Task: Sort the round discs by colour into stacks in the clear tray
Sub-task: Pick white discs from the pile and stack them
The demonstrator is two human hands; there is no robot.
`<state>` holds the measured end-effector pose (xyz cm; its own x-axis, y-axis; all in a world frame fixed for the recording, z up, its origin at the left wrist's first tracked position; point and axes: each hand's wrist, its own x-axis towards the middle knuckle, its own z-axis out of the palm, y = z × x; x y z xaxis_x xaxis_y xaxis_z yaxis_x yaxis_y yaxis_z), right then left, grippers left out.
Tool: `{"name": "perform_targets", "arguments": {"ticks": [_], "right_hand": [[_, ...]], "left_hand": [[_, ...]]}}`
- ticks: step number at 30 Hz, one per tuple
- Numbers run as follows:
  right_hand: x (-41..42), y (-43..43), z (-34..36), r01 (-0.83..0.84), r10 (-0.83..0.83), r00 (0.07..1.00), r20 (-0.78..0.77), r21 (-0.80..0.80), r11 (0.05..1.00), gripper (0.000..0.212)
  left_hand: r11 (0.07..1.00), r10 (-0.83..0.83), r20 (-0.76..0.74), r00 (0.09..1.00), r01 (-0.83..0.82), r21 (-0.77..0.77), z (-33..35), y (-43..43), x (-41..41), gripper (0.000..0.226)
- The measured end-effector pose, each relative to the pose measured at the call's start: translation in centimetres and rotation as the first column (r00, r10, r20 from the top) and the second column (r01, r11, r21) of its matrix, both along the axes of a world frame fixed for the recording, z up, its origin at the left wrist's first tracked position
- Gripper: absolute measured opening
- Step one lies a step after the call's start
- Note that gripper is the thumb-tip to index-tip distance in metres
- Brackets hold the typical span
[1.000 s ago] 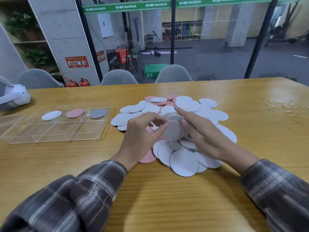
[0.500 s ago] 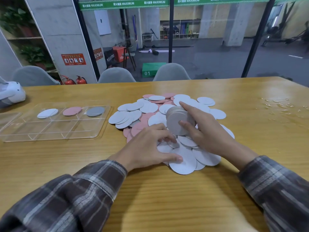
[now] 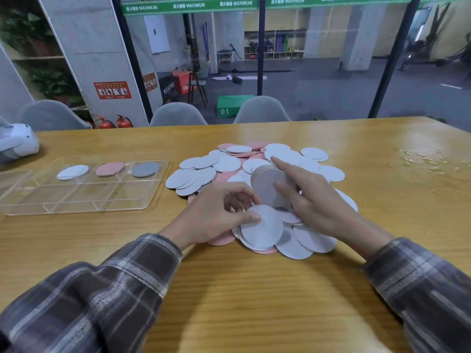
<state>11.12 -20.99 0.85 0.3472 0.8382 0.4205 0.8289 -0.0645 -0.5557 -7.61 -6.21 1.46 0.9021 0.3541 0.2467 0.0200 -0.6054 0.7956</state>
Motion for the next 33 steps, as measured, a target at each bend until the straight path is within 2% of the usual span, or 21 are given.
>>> {"name": "perform_targets", "arguments": {"ticks": [4, 9, 12, 15, 19, 21, 23, 25, 33], "right_hand": [[0.0, 0.0, -0.2, -0.037, 0.035, 0.997, -0.069, -0.028, 0.999, 0.049], [-0.5, -0.2, 0.3, -0.095, 0.088, 0.988, -0.125, -0.051, 0.994, 0.047], [-0.9, -0.2, 0.4, -0.115, 0.107, 0.989, -0.102, -0.073, 0.991, 0.05], [-1.0, 0.0, 0.3, -0.094, 0.095, 0.995, 0.007, -0.11, 0.989, 0.061], [-0.6, 0.2, -0.3, -0.062, 0.07, 0.996, 0.063, -0.12, 0.991, 0.061], [-0.6, 0.2, -0.3, -0.067, 0.073, 0.996, 0.057, -0.095, 0.993, 0.06], [-0.7, 0.1, -0.1, -0.054, 0.058, 0.996, 0.062, -0.066, 0.996, 0.059], [-0.6, 0.2, -0.1, -0.026, 0.03, 0.997, 0.076, -0.053, 0.998, 0.06], [-0.5, 0.1, 0.0, -0.011, 0.014, 0.998, 0.066, -0.052, 0.999, 0.059]], "left_hand": [[0.988, 0.147, 0.158, 0.976, -0.137, -0.07, -0.2, 0.4, 0.2, 0.016], [0.965, 0.263, 0.235, 0.936, -0.256, -0.059, -0.3, -0.3, 0.6, 0.017], [0.951, 0.307, 0.248, 0.919, -0.303, -0.052, -0.4, -0.7, 0.9, 0.021], [0.948, 0.319, 0.248, 0.915, -0.314, -0.061, -0.4, -0.8, 1.0, 0.023], [0.966, 0.249, 0.218, 0.944, -0.257, 0.013, -0.3, -0.7, 0.8, 0.022], [0.962, 0.209, 0.173, 0.963, -0.234, 0.139, -0.4, -0.3, 0.5, 0.027], [0.937, 0.172, 0.047, 0.984, -0.178, 0.299, -0.6, 0.2, 0.0, 0.037], [0.92, 0.162, -0.075, 0.984, -0.123, 0.372, -0.9, 0.5, -0.3, 0.045], [0.97, 0.089, -0.143, 0.986, -0.053, 0.235, 0.1, 1.3, -0.9, 0.033]]}}
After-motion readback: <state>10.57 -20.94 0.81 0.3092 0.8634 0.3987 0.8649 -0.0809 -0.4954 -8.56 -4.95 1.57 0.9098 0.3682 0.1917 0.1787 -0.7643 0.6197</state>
